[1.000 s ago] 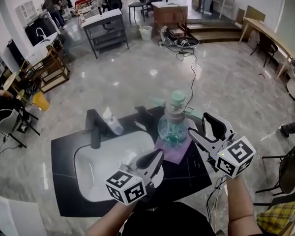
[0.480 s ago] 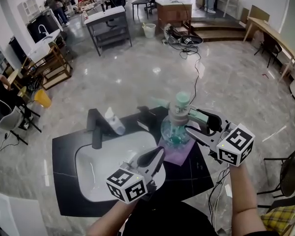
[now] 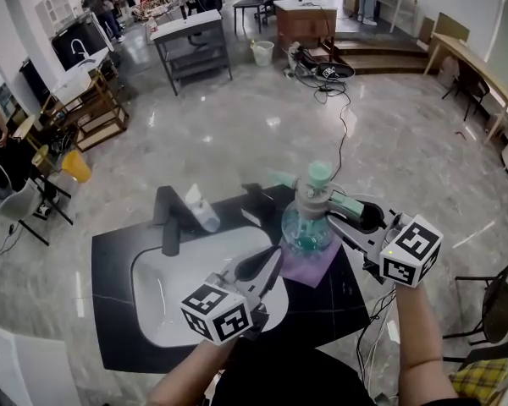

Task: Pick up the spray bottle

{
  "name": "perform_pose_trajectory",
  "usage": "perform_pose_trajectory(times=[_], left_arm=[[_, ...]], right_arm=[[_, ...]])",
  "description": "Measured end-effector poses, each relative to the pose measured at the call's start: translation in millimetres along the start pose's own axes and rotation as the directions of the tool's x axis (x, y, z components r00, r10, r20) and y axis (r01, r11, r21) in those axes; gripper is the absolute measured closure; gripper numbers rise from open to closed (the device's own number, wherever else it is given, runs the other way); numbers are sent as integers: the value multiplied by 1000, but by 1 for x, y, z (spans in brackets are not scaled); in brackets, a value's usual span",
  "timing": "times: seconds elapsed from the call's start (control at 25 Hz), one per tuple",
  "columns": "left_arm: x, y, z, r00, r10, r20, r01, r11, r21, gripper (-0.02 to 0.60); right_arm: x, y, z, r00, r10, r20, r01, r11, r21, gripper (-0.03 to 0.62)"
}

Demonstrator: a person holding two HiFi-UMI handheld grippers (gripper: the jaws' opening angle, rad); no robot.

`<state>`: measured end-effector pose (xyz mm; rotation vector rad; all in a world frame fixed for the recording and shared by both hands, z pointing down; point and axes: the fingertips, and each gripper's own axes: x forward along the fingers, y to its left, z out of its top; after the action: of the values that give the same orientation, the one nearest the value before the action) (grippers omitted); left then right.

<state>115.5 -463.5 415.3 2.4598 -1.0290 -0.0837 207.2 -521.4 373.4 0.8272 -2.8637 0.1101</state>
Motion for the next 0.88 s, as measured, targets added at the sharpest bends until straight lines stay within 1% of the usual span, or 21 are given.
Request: perform_pose_trajectory(times=[0.12, 0.32, 0.4, 0.56, 0.64, 0.76, 0.88], left_arm=[[1, 0, 8, 1000, -13, 16, 13, 1000, 7, 574], [6, -2, 13, 998, -56, 23, 55, 998, 28, 574], [9, 0, 19, 997, -72, 39, 72, 997, 13, 574], [16, 3, 38, 991, -85, 106, 91, 994, -54, 574], [20, 0, 46, 987, -95, 131, 104, 992, -68, 572], [25, -1, 50, 984, -109, 138, 118, 991, -60, 572], [26, 5, 53, 983, -110, 147, 124, 988, -90, 572]], right_arm=[[0, 1, 2, 1000, 11, 14, -11, 1000, 19, 484], [-1, 3, 2, 1000, 10, 27, -11, 1000, 23, 490], [-1, 3, 2, 999, 5, 36, -6, 1000, 23, 491], [-4, 4, 2, 999, 7, 50, -8, 1000, 27, 493], [-5, 6, 2, 998, 11, 59, -13, 1000, 29, 493], [-6, 7, 3, 997, 22, 72, -25, 999, 33, 494], [-6, 9, 4, 996, 32, 80, -35, 999, 36, 494]])
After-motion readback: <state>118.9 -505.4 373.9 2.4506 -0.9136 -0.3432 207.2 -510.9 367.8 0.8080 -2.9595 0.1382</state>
